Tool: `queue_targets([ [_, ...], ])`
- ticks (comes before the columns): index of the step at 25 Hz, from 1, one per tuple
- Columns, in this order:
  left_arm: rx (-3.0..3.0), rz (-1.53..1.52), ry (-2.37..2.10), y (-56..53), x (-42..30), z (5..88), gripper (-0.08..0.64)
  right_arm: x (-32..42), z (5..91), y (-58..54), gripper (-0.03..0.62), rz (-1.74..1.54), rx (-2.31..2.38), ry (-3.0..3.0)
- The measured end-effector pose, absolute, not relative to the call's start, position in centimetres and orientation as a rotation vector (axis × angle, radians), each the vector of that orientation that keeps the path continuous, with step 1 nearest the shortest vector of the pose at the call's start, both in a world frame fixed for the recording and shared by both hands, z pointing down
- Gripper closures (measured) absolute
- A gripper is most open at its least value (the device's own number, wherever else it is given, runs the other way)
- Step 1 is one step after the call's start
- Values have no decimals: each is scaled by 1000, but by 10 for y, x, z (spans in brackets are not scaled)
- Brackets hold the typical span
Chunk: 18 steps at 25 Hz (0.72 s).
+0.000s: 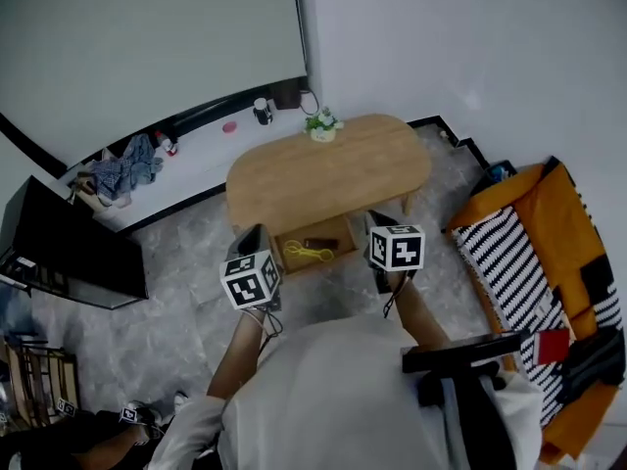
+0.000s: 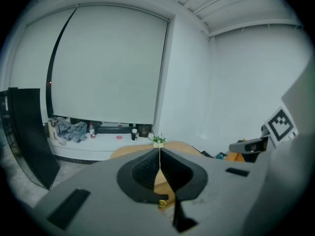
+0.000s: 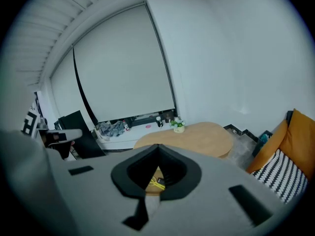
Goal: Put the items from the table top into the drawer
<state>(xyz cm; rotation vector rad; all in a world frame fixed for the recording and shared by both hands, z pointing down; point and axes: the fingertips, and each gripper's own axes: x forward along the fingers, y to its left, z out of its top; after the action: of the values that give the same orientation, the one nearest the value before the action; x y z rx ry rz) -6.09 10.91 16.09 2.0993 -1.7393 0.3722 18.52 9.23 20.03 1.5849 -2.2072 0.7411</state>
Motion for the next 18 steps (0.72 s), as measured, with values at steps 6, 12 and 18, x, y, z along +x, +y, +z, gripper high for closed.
queue_targets([
  [6, 2148, 380, -1682, 120, -46, 158, 551, 181, 192, 112, 600, 714, 1612, -2184],
  [12, 2164, 386, -1671, 125, -45, 162, 551, 176, 192, 113, 600, 672, 1605, -2170],
  [18, 2141, 364, -1698, 120, -60, 162, 551, 164, 189, 102, 600, 636, 1582, -2184],
])
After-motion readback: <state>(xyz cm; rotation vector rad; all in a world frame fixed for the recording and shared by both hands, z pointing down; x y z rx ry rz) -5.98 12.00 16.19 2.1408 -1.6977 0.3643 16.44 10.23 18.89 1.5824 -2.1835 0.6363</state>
